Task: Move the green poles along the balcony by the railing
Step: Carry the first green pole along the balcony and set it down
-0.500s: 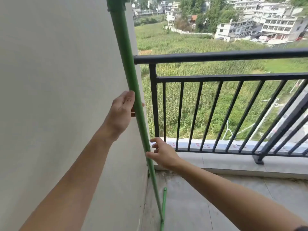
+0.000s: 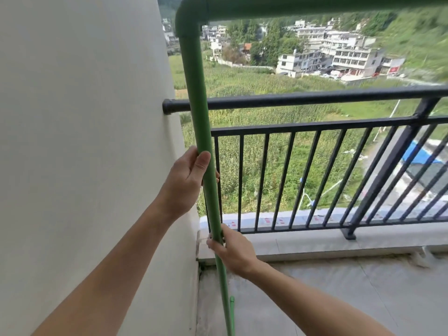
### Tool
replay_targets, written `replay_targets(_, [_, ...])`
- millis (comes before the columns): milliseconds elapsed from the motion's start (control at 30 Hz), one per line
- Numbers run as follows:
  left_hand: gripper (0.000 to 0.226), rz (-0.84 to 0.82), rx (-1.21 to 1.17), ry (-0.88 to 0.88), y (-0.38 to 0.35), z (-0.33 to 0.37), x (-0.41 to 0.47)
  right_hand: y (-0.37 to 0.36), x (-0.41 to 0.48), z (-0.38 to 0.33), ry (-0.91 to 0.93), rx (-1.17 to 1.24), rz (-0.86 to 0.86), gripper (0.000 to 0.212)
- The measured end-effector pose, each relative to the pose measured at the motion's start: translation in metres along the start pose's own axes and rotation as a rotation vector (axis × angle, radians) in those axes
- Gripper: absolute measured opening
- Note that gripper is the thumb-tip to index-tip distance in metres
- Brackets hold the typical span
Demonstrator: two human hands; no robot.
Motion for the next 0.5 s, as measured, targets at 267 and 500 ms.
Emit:
replay_targets(267, [0.024,-0.168,-0.019,-0.088,-0.061,0.024,0.023,0.052,-0.028,0.040,-0.039,-0.039,0.120,0.013])
replay_targets(500, [0.014,-0.355,-0.016,-0.128,-0.158,0.049,0.040,0.111,-0.072,0.109,-0.154,-0.028,0.253,0.013])
Point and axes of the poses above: each hand's wrist, its own x-axis towards the middle knuckle, its own y-axis out of the back of the hand, z = x × y, the point moved 2 cm from there along x, towards the middle knuckle, and after that the axes turned 5 degrees about -z, right-handed, at the moved point
